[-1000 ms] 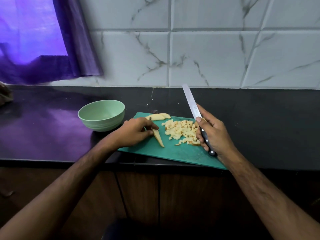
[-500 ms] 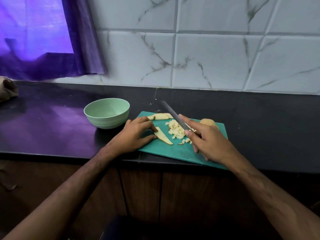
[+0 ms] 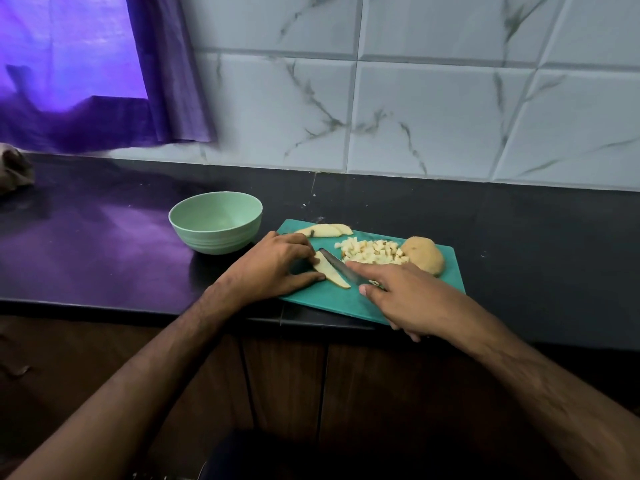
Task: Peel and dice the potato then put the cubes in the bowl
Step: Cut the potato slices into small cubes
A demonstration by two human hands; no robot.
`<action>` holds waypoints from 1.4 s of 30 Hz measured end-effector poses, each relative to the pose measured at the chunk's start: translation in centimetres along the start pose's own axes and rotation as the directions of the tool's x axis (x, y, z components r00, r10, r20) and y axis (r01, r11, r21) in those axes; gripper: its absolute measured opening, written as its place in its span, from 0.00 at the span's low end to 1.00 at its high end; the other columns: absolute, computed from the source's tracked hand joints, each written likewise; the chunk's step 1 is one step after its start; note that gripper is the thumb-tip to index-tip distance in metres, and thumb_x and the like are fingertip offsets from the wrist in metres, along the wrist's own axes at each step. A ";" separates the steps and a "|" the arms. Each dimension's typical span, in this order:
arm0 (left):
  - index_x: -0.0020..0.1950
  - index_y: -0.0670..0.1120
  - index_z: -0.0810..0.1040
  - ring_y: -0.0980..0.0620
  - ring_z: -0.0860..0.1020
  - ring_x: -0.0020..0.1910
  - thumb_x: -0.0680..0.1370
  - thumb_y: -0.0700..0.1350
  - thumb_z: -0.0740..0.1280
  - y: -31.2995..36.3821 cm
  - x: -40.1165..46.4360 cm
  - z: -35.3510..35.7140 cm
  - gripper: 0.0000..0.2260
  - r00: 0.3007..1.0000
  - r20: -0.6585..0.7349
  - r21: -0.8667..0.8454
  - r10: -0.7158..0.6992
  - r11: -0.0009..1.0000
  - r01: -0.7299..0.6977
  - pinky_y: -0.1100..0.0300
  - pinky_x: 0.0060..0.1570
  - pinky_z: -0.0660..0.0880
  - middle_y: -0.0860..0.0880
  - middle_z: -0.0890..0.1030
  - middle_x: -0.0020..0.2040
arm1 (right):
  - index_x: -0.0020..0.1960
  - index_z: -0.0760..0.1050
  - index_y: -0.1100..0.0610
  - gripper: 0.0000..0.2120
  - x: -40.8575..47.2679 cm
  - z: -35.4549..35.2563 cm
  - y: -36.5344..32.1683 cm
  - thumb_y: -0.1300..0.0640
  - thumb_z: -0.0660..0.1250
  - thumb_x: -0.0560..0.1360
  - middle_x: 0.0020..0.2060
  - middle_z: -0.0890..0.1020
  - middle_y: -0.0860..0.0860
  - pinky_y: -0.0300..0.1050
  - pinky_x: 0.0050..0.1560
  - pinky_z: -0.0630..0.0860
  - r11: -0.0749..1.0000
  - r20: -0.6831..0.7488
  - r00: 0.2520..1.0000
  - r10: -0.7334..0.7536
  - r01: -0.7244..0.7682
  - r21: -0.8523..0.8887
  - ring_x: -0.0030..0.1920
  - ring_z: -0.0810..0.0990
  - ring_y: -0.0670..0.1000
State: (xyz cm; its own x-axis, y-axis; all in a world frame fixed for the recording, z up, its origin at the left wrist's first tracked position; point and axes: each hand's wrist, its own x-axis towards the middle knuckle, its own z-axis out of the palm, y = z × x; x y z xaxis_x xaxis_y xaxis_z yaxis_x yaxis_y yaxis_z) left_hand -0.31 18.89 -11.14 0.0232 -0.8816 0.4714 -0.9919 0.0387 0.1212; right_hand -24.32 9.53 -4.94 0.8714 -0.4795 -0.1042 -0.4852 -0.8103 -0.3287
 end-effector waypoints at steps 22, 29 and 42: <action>0.51 0.50 0.86 0.55 0.81 0.55 0.77 0.61 0.68 0.4 0.0 -0.3 0.17 1.000 0.002 0.010 -0.015 1.000 0.015 0.62 0.49 0.67 0.54 0.84 0.52 | 0.80 0.57 0.38 0.23 0.8 -1.9 -2.0 0.52 0.51 0.86 0.43 0.74 0.48 0.44 0.32 0.82 0.970 0.085 0.996 0.015 0.006 -0.245 0.21 0.77 0.45; 0.50 0.49 0.86 0.53 0.83 0.49 0.76 0.65 0.64 0.5 0.1 -0.2 0.22 1.000 -0.007 -0.031 -0.019 0.999 0.019 0.48 0.49 0.79 0.53 0.83 0.49 | 0.80 0.50 0.34 0.24 -4.8 -0.6 -0.1 0.47 0.50 0.87 0.40 0.75 0.45 0.41 0.30 0.75 0.975 0.066 0.998 0.023 -0.008 -0.223 0.29 0.78 0.46; 0.51 0.48 0.85 0.55 0.81 0.47 0.76 0.65 0.65 0.7 -0.3 0.1 0.22 0.998 -0.035 -0.069 -0.055 0.996 0.052 0.51 0.49 0.80 0.54 0.81 0.49 | 0.81 0.40 0.38 0.29 -6.1 2.6 -0.3 0.49 0.51 0.86 0.38 0.70 0.46 0.46 0.40 0.71 0.901 -0.071 0.997 -0.019 -0.013 -0.433 0.37 0.70 0.45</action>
State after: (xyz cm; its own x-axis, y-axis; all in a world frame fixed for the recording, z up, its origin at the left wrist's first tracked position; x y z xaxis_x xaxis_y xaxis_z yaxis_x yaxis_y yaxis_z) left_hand -0.99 19.12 -11.27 0.0819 -0.8654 0.4943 -0.9784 0.0248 0.2055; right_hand -29.27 13.61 -6.65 0.8731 -0.4865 -0.0315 -0.4807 -0.8698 0.1115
